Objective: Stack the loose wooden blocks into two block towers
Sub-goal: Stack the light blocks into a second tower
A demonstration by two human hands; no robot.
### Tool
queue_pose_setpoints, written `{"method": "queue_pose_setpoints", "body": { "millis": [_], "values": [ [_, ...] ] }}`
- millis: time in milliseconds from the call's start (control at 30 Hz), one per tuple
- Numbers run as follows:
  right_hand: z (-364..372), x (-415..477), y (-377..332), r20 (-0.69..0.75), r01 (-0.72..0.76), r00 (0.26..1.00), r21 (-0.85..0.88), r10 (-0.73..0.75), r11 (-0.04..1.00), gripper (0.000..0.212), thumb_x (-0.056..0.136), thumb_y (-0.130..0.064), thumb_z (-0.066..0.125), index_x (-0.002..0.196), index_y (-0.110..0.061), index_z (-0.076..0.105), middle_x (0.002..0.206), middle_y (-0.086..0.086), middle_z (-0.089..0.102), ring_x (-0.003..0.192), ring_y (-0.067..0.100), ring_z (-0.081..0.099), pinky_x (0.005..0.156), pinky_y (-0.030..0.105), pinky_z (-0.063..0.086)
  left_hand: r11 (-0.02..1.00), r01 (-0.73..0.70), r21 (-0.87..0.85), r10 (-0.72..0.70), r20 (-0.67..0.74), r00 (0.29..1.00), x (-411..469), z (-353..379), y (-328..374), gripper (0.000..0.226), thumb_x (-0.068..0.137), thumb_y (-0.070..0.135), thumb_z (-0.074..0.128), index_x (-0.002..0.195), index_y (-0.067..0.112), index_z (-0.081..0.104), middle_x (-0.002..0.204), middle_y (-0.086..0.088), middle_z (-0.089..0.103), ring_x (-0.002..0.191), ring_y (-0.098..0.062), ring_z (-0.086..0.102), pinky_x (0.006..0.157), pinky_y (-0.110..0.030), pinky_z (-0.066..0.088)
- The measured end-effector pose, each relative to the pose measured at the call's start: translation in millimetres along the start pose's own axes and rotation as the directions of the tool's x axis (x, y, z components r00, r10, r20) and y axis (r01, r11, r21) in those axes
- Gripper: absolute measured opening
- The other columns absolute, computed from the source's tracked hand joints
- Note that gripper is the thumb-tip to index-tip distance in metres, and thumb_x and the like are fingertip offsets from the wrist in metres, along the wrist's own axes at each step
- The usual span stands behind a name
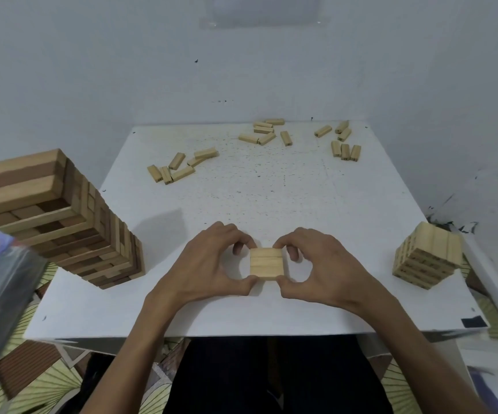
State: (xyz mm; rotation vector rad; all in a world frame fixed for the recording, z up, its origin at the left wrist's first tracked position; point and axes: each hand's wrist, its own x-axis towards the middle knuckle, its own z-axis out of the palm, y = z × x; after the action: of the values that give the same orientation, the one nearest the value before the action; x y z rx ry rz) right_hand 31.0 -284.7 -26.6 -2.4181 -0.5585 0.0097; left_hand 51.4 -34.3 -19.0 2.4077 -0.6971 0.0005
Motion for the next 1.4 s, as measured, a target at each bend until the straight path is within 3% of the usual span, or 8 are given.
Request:
{"method": "queue_pose_setpoints", "body": {
  "millis": [233, 400, 600, 700, 867, 1100, 1200, 1400],
  "values": [
    [-41, -19, -25, -0.158, 0.075, 0.983, -0.102, -0.091, 0.992, 0.050, 0.073, -0.050, 0.068, 0.114, -0.023, 0.062, 0.134, -0.012, 0.047, 0.120, 0.009, 0.045, 0.086, 0.031, 0.050, 0.978, -0.111, -0.175, 0.108, -0.026, 0.994, 16, -13, 31, 0.049, 0.067, 0.047, 0.077, 0.111, 0.030, 0.065, 0.131, 0.020, 0.057, 0.127, -0.013, 0.051, 0.101, -0.031, 0.043],
    [-81, -39, -31, -0.258, 0.038, 0.963, -0.146, -0.075, 0.989, 0.049, 0.074, -0.053, 0.064, 0.114, -0.026, 0.059, 0.147, -0.011, 0.042, 0.141, 0.009, 0.033, 0.105, 0.038, 0.040, 0.939, -0.208, -0.275, 0.210, -0.024, 0.977, 43, -20, 66, 0.048, 0.069, 0.038, 0.078, 0.113, 0.025, 0.065, 0.132, 0.011, 0.062, 0.130, -0.022, 0.053, 0.102, -0.038, 0.043],
    [-121, -68, -6, -0.399, -0.043, 0.917, -0.113, -0.006, 0.993, 0.051, 0.072, -0.052, 0.066, 0.115, -0.025, 0.061, 0.147, -0.011, 0.047, 0.137, 0.009, 0.040, 0.103, 0.052, 0.045, 0.896, -0.298, -0.330, 0.316, 0.003, 0.949, 88, -2, 115, 0.048, 0.070, 0.038, 0.076, 0.114, 0.022, 0.064, 0.127, 0.011, 0.063, 0.126, -0.019, 0.057, 0.101, -0.032, 0.041],
    [-134, -83, 14, -0.434, -0.078, 0.900, -0.063, 0.043, 0.995, 0.051, 0.072, -0.051, 0.069, 0.116, -0.027, 0.060, 0.148, -0.018, 0.043, 0.135, 0.007, 0.042, 0.097, 0.042, 0.050, 0.868, -0.318, -0.381, 0.354, 0.028, 0.935, 108, 15, 133, 0.048, 0.071, 0.035, 0.076, 0.115, 0.019, 0.064, 0.125, 0.010, 0.064, 0.125, -0.019, 0.057, 0.100, -0.024, 0.040],
    [-142, -101, 46, -0.486, -0.129, 0.868, -0.032, 0.097, 0.991, 0.051, 0.074, -0.041, 0.077, 0.119, -0.028, 0.057, 0.150, -0.016, 0.043, 0.139, 0.004, 0.040, 0.102, 0.021, 0.036, 0.816, -0.332, -0.473, 0.396, 0.039, 0.917, 133, 44, 151, 0.044, 0.073, 0.014, 0.081, 0.114, 0.014, 0.065, 0.121, 0.005, 0.067, 0.121, -0.022, 0.061, 0.098, -0.011, 0.038],
    [-141, -114, 66, -0.539, -0.126, 0.833, 0.036, 0.125, 0.991, 0.049, 0.076, -0.044, 0.069, 0.116, -0.016, 0.062, 0.145, -0.003, 0.051, 0.129, -0.003, 0.048, 0.099, 0.004, 0.036, 0.776, -0.316, -0.545, 0.414, 0.063, 0.908, 151, 75, 159, 0.041, 0.076, 0.024, 0.076, 0.115, 0.015, 0.064, 0.119, 0.004, 0.068, 0.119, -0.023, 0.061, 0.097, -0.009, 0.037],
    [-137, -118, 75, -0.557, -0.126, 0.820, 0.043, 0.128, 0.991, 0.050, 0.076, -0.044, 0.070, 0.114, -0.012, 0.064, 0.144, -0.001, 0.053, 0.130, 0.002, 0.050, 0.100, 0.007, 0.037, 0.769, -0.311, -0.558, 0.421, 0.076, 0.904, 156, 84, 159, 0.043, 0.076, 0.031, 0.072, 0.115, 0.016, 0.065, 0.119, 0.004, 0.068, 0.121, -0.024, 0.061, 0.101, -0.019, 0.040],
    [-127, -120, 90, -0.551, -0.134, 0.821, 0.069, 0.149, 0.989, 0.054, 0.076, -0.046, 0.072, 0.119, -0.014, 0.063, 0.144, -0.005, 0.053, 0.134, 0.011, 0.049, 0.102, 0.017, 0.043, 0.775, -0.282, -0.565, 0.399, 0.092, 0.912, 160, 97, 152, 0.043, 0.075, 0.029, 0.073, 0.115, 0.017, 0.064, 0.120, 0.000, 0.068, 0.121, -0.030, 0.061, 0.103, -0.058, 0.044]
  ]
}}
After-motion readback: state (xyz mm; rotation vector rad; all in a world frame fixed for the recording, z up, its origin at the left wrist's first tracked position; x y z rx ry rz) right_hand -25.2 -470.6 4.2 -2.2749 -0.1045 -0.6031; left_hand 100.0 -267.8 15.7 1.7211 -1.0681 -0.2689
